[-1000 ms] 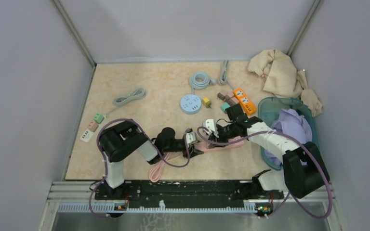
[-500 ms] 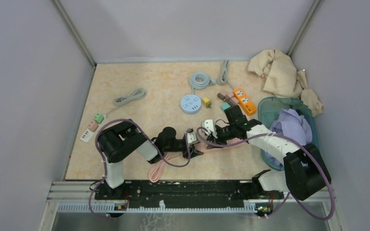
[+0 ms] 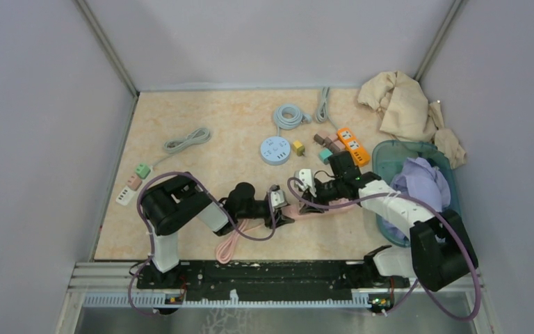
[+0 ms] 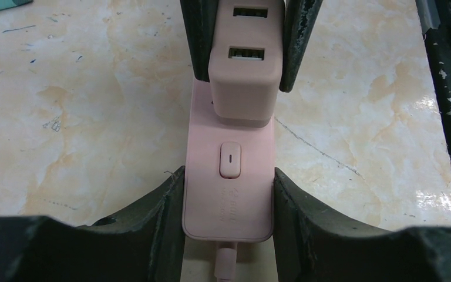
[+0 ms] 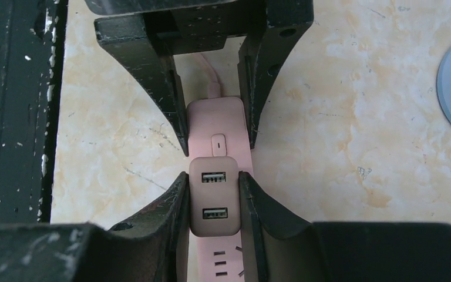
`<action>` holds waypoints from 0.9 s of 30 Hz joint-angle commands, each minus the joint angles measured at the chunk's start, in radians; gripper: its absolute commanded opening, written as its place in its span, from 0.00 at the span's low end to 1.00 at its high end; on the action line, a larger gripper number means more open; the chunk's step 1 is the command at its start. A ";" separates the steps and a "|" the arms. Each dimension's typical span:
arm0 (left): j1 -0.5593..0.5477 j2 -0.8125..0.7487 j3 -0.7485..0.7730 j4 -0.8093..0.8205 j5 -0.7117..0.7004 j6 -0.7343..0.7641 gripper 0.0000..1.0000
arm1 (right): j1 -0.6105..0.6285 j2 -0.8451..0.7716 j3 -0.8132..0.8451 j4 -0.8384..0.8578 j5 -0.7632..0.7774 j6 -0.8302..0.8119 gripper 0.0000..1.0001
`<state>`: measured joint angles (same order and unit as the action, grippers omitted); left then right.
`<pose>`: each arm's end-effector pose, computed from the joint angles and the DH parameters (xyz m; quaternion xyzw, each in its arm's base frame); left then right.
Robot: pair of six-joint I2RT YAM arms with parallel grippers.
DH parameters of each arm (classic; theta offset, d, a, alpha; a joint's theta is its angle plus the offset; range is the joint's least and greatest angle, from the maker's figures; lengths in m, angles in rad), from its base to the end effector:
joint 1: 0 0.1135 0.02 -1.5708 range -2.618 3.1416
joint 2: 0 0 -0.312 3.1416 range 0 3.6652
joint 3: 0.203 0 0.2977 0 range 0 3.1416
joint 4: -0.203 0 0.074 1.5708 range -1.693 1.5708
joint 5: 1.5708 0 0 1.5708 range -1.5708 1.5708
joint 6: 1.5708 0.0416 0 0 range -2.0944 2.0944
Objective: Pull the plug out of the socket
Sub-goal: Remove the plug from the socket.
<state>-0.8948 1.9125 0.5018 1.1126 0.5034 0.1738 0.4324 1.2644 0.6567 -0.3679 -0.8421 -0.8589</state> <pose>0.1945 -0.2746 0.0967 0.5240 0.5950 -0.3904 0.4679 0.2199 0.1357 0.2095 -0.6207 0.6248 0.3253 0.3443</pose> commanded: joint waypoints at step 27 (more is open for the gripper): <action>-0.001 0.008 0.042 -0.254 -0.078 0.026 0.00 | 0.013 -0.053 0.059 0.186 -0.135 0.105 0.00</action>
<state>-0.8940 1.8915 0.5365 1.0077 0.5056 0.1886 0.4656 1.2205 0.6010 -0.2371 -0.8230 -0.7559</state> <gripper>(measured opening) 0.540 0.296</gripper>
